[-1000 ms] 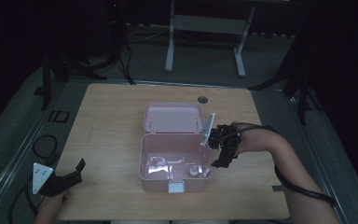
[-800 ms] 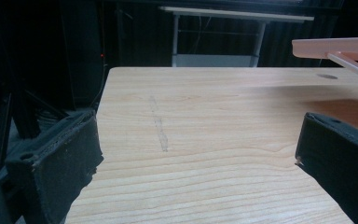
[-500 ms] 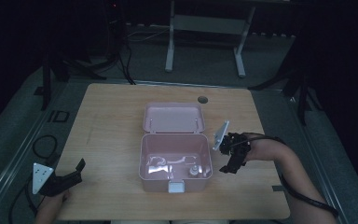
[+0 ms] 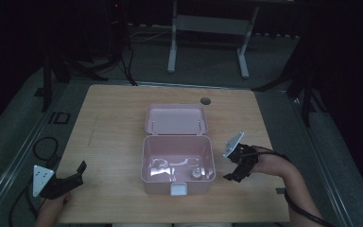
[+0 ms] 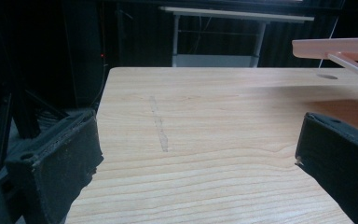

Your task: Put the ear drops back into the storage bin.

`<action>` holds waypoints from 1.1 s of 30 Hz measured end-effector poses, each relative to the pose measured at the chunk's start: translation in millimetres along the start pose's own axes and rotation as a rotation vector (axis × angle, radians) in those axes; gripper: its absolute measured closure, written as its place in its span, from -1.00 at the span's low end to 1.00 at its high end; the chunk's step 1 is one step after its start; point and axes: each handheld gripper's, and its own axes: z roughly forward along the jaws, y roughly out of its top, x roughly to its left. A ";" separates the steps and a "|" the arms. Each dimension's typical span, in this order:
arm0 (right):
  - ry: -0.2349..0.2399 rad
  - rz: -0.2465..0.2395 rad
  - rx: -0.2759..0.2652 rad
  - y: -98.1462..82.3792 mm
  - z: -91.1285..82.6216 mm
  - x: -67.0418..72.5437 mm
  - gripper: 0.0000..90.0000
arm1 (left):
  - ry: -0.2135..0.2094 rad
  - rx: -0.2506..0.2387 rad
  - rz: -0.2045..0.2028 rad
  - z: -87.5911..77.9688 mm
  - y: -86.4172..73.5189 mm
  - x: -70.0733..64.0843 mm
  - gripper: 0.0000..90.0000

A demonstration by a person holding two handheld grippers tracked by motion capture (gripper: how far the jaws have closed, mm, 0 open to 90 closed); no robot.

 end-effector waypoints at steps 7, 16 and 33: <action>-0.069 0.048 -0.038 -24.4 6.9 -2.4 -0.63 | 0.001 0.000 0.000 0.0 0.0 0.0 -0.99; -0.110 0.143 -0.096 -53.9 13.7 -2.3 -0.63 | 0.002 0.000 -0.001 0.1 0.0 -0.1 -0.99; -0.436 0.521 -0.398 -95.2 25.8 3.3 -0.71 | 0.000 0.000 0.001 -0.2 0.0 -0.1 -0.99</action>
